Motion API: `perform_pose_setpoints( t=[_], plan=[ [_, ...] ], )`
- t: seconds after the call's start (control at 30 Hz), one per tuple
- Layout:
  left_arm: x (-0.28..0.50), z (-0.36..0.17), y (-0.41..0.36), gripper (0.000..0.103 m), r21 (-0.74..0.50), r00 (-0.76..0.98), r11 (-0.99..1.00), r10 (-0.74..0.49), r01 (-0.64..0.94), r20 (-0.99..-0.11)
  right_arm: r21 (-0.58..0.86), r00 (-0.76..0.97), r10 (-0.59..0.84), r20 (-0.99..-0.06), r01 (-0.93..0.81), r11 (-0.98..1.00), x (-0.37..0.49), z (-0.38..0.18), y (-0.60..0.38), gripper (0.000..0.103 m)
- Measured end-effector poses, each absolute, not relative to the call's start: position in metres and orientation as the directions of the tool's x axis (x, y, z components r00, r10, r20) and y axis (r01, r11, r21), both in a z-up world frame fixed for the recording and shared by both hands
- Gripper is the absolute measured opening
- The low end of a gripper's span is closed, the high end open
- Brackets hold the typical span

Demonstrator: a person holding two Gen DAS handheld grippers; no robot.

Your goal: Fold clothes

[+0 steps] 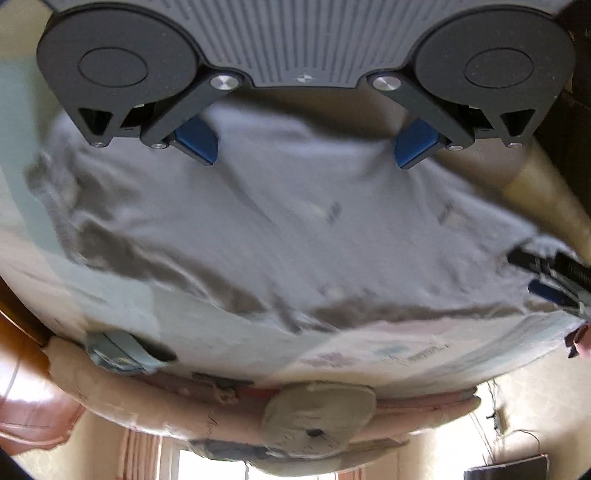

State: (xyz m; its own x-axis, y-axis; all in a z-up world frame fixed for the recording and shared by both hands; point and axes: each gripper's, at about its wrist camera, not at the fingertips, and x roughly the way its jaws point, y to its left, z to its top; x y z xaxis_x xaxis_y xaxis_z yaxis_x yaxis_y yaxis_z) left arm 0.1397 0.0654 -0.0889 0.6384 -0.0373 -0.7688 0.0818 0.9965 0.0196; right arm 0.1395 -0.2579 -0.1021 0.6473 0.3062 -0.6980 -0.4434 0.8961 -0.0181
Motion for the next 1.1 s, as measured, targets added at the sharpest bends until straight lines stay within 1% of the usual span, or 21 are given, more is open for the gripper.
perform_pose_setpoints(
  t=[0.1,0.2,0.27,0.3,0.37,0.47,0.53,0.6,0.7,0.8,0.83,0.9,1.0,1.1],
  plan=[
    [0.14,-0.088,0.06,0.102,0.008,0.64,0.995,-0.057,0.099,-0.767,-0.017,0.633,0.28,-0.721,-0.42,0.907,0.142,-0.093,-0.257,0.103],
    [0.137,-0.097,0.051,0.102,0.019,0.627,0.991,-0.07,0.134,-0.776,0.053,0.667,0.34,-0.663,-0.412,0.91,0.146,-0.077,-0.253,0.103],
    [0.132,-0.101,0.048,0.102,0.027,0.636,0.992,-0.056,0.12,-0.77,0.059,0.698,0.344,-0.627,-0.398,0.915,0.154,-0.073,-0.248,0.103],
    [0.131,-0.101,0.049,0.102,0.02,0.629,0.993,-0.057,0.115,-0.776,0.05,0.704,0.324,-0.632,-0.38,0.923,0.158,-0.075,-0.246,0.103],
    [0.128,-0.1,0.049,0.102,0.029,0.613,0.99,-0.061,0.136,-0.788,0.041,0.678,0.273,-0.683,-0.338,0.94,0.168,-0.088,-0.244,0.103],
    [0.132,-0.093,0.049,0.102,0.028,0.58,0.986,-0.073,0.163,-0.811,0.031,0.679,0.273,-0.681,-0.346,0.938,0.159,-0.102,-0.25,0.103],
    [0.142,-0.082,0.047,0.102,0.018,0.589,0.982,-0.097,0.187,-0.802,0.033,0.669,0.268,-0.694,-0.342,0.939,0.156,-0.098,-0.253,0.103],
    [0.159,-0.065,0.037,0.102,-0.018,0.614,0.975,-0.156,0.224,-0.773,0.037,0.681,0.257,-0.685,-0.32,0.947,0.157,-0.09,-0.256,0.103],
    [0.193,-0.046,0.015,0.102,-0.148,0.611,0.946,-0.3,0.287,-0.732,0.0,0.715,0.204,-0.669,-0.275,0.961,0.168,-0.088,-0.26,0.103],
    [0.228,-0.045,-0.012,0.102,-0.262,0.576,0.896,-0.434,0.359,-0.693,-0.033,0.736,0.152,-0.66,-0.23,0.973,0.178,-0.089,-0.263,0.103],
    [0.237,-0.048,-0.022,0.102,-0.283,0.558,0.884,-0.457,0.372,-0.693,-0.03,0.731,0.145,-0.667,-0.22,0.975,0.18,-0.093,-0.264,0.103],
    [0.255,-0.059,-0.037,0.102,-0.33,0.527,0.865,-0.494,0.378,-0.692,-0.005,0.726,0.147,-0.672,-0.203,0.979,0.181,-0.101,-0.268,0.103],
    [0.274,-0.076,-0.053,0.102,-0.388,0.489,0.841,-0.536,0.377,-0.688,0.028,0.749,0.173,-0.64,-0.203,0.979,0.172,-0.107,-0.275,0.103],
    [0.289,-0.092,-0.055,0.102,-0.36,0.511,0.875,-0.483,0.325,-0.711,0.036,0.76,0.188,-0.622,-0.212,0.977,0.169,-0.11,-0.279,0.103]
  ],
)
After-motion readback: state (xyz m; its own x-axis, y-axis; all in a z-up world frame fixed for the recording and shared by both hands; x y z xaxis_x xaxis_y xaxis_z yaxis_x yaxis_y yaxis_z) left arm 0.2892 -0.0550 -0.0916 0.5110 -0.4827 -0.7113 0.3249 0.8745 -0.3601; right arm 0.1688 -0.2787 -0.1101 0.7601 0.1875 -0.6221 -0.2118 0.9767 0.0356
